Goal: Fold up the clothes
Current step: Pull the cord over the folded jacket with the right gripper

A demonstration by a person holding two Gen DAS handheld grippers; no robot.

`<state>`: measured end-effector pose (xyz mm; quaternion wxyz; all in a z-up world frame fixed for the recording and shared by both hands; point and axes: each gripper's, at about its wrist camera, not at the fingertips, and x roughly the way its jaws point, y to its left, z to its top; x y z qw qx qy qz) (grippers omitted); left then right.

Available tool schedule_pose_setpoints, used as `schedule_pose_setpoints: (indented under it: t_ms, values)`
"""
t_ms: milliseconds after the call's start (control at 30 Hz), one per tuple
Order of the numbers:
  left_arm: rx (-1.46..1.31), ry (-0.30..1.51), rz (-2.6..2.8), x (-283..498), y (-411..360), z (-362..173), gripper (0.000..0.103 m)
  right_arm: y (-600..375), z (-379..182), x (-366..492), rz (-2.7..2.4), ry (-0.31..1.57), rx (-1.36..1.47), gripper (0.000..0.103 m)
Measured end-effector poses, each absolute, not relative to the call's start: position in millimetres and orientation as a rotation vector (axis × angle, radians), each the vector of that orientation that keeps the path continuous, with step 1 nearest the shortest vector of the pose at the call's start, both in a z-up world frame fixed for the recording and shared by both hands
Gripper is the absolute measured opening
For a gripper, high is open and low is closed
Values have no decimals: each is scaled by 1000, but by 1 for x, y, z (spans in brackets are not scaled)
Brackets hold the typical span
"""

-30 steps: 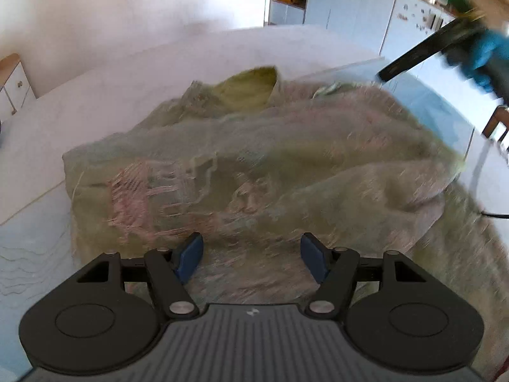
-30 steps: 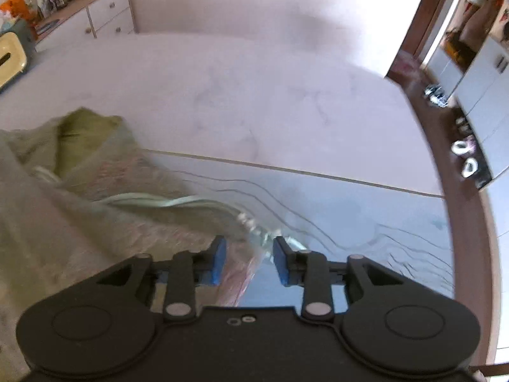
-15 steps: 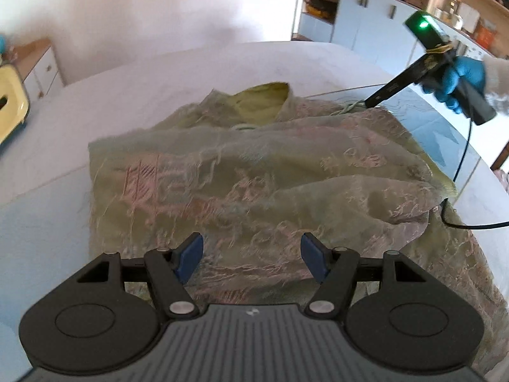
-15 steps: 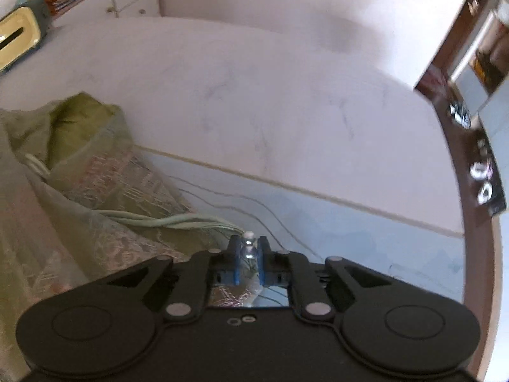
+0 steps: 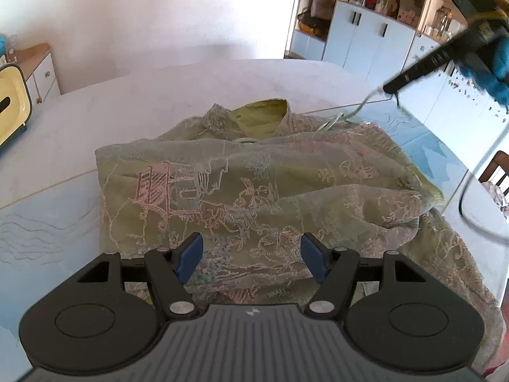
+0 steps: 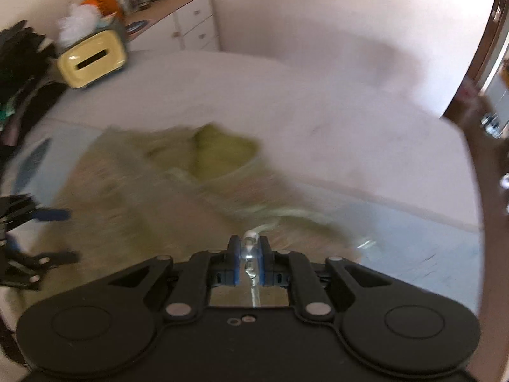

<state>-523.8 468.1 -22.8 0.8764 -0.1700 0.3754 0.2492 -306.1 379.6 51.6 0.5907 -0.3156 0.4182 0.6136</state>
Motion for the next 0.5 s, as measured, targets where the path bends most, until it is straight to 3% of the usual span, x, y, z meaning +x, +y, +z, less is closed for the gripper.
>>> schedule_pose_setpoints:
  t_ms: [167,500]
  values:
    - [-358,776,501,-540,465,-22,67,364,19,-352,1460,1086,-726,103]
    - [-355,785,482,-560,462,-23,67,379,29,-307,1338,908,-813,103]
